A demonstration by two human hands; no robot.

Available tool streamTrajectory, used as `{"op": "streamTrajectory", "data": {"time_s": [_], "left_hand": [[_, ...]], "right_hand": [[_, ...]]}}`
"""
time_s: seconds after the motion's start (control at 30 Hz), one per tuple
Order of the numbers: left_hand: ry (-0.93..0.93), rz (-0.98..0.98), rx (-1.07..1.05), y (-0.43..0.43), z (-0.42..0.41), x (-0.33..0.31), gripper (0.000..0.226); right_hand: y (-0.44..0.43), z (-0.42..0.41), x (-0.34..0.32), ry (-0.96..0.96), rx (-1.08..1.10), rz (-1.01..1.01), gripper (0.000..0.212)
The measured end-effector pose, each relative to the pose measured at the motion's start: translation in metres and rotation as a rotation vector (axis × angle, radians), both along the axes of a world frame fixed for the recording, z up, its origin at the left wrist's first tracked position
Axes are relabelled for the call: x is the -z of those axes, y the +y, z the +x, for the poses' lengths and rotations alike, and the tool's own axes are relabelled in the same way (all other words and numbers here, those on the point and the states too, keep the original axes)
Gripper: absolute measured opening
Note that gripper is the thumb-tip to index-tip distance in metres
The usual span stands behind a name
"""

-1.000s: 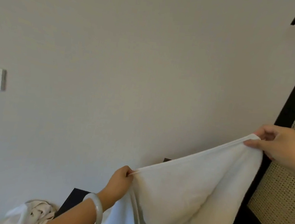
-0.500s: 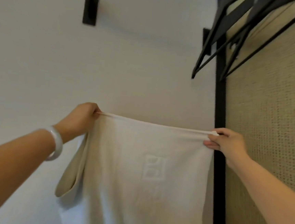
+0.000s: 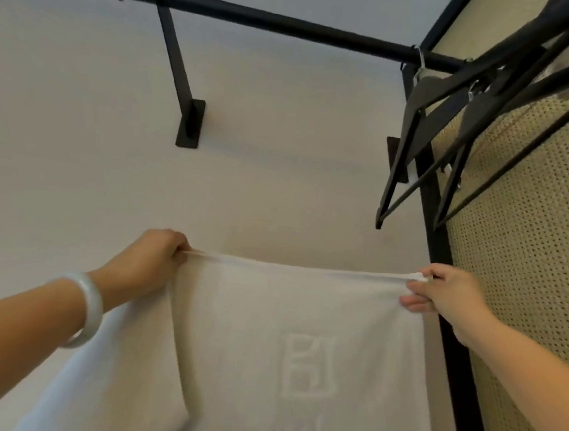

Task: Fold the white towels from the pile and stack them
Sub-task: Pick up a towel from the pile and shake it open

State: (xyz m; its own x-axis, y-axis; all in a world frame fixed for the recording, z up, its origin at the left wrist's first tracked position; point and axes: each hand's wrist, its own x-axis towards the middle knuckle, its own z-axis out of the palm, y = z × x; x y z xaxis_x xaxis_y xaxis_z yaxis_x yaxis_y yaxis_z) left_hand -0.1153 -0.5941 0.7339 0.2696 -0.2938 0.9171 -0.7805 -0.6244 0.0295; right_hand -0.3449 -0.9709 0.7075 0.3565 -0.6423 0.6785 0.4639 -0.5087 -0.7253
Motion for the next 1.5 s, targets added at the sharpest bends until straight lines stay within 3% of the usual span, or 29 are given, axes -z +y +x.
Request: {"op": "streamTrajectory", "data": {"time_s": [0.23, 0.43, 0.53, 0.77, 1.03, 1.17, 1.33, 1.5], "left_hand": [[0.257, 0.229, -0.195, -0.024, 0.048, 0.065, 0.018], [0.174, -0.062, -0.064, -0.029, 0.030, 0.002, 0.019], [0.188, -0.043, -0.025, -0.027, 0.027, 0.009, 0.021], [0.425, 0.182, -0.006, -0.036, 0.038, 0.161, 0.014], [0.657, 0.173, 0.048, -0.023, 0.007, 0.324, 0.025], [0.705, 0.178, 0.104, -0.007, -0.026, 0.399, 0.029], [0.755, 0.186, 0.076, 0.010, -0.084, 0.502, 0.022], [1.003, 0.179, 0.030, 0.031, -0.155, 0.600, 0.032]], "right_hand": [[-0.025, 0.066, 0.053, 0.261, -0.003, 0.099, 0.018], [-0.025, 0.075, -0.005, -0.034, -0.023, -0.007, 0.015], [-0.029, 0.069, 0.004, 0.021, -0.011, -0.006, 0.008], [-0.052, 0.066, 0.133, 0.399, -0.079, 0.133, 0.012], [-0.034, 0.032, 0.291, 0.545, -0.125, 0.255, 0.024], [-0.016, -0.007, 0.377, 0.618, -0.131, 0.343, 0.013], [0.018, -0.071, 0.483, 0.757, -0.012, 0.378, 0.013], [0.054, -0.117, 0.579, 0.902, 0.172, 0.537, 0.008]]}}
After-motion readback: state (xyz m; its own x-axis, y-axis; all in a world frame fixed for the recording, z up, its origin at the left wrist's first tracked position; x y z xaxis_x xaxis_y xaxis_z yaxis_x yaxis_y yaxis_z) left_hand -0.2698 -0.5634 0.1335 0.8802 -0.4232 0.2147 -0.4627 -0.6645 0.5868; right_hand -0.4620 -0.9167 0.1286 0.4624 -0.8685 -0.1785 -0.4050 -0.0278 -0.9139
